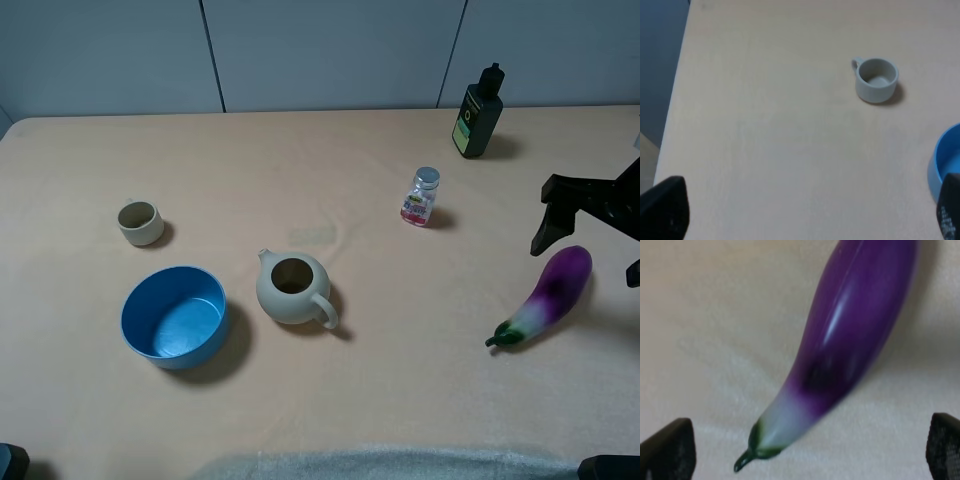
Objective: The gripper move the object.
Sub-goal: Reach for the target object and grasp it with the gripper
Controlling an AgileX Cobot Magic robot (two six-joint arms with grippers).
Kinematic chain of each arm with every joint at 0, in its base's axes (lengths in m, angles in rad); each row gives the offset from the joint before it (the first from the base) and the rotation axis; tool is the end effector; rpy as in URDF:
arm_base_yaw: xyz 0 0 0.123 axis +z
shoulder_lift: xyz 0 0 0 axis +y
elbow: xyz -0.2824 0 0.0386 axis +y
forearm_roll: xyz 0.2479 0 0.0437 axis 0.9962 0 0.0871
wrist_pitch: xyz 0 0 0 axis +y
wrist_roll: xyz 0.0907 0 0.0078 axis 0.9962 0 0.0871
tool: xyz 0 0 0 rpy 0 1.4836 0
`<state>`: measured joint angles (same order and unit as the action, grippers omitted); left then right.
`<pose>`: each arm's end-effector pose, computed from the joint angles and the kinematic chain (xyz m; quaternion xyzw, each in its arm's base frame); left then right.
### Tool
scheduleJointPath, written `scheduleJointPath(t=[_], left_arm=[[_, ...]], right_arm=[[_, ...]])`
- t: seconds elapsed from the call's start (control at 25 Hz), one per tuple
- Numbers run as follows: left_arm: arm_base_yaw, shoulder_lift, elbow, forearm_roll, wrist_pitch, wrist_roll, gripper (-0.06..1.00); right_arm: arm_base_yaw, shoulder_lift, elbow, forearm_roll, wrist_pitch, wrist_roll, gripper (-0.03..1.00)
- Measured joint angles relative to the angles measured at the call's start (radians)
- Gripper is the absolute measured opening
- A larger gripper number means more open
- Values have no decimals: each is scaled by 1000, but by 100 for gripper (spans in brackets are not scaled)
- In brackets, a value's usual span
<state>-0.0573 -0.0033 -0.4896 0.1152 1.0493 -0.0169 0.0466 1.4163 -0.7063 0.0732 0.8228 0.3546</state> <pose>-0.0034 0.0093 0.2756 0.0155 0.8506 0.0381 0.5243 0.2220 0.0152 0.1893 0.1759 0.9820 0.0402 0.0556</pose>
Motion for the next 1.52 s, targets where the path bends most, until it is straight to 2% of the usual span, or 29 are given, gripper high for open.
scheduleJointPath(t=[0.72, 0.96, 1.52], left_arm=[[0, 0, 0, 0, 0, 0, 99], [0, 0, 0, 0, 0, 0, 99], [0, 0, 1, 0, 0, 0, 99]], right_arm=[[0, 272, -2, -42, -178, 32, 69], [-2, 314, -2, -67, -220, 78, 69], [-3, 383, -4, -107, -257, 123, 67]])
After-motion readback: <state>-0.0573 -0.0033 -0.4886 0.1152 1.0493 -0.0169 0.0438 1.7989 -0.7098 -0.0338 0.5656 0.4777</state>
